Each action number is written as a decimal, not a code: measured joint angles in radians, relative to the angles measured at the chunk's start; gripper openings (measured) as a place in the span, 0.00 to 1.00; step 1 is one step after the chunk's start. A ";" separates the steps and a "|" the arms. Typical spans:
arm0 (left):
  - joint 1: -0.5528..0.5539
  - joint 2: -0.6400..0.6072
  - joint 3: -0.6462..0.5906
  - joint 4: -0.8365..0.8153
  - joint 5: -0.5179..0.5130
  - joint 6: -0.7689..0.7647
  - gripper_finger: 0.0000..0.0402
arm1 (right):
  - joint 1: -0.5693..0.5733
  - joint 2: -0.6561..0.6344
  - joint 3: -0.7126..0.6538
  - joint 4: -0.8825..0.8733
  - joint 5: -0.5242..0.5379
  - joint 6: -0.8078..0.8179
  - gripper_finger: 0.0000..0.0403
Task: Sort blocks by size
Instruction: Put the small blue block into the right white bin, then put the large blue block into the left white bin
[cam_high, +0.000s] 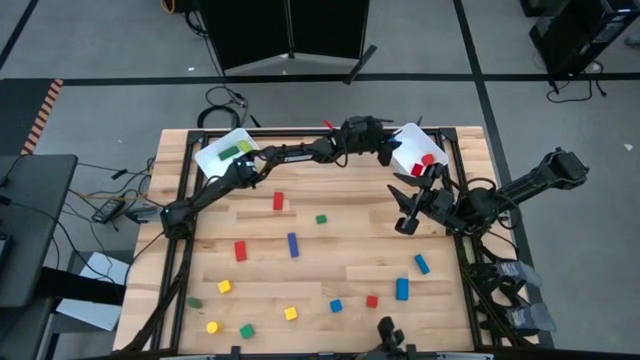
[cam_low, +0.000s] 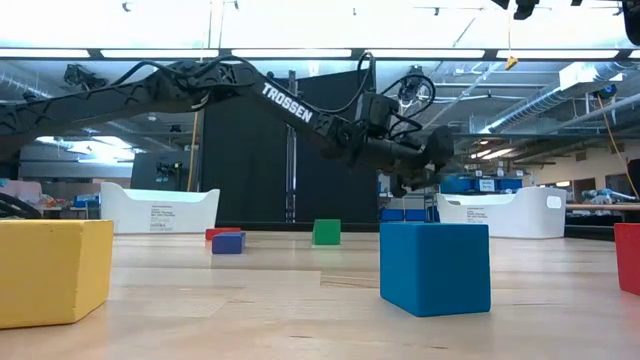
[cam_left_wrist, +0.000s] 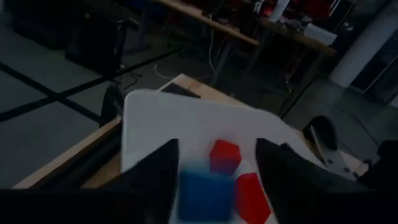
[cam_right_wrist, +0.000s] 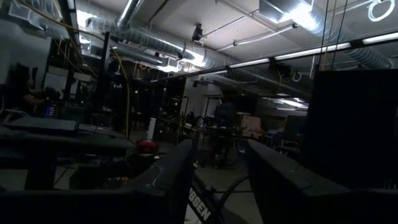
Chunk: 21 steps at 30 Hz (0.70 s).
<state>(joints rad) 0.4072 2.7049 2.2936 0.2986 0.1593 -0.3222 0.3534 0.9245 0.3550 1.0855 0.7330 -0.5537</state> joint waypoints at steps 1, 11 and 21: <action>-0.001 0.000 0.000 0.006 0.000 0.000 0.62 | 0.000 0.000 0.000 0.000 0.000 0.000 0.39; 0.004 -0.032 -0.001 -0.002 0.093 0.013 0.79 | 0.001 0.000 0.000 -0.022 0.000 0.009 0.39; 0.023 -0.185 -0.001 -0.331 0.037 0.243 0.08 | 0.001 0.001 -0.001 -0.055 0.022 0.031 0.40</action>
<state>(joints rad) 0.4303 2.5199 2.2925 -0.0324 0.1964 -0.0794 0.3542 0.9259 0.3542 1.0301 0.7551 -0.5232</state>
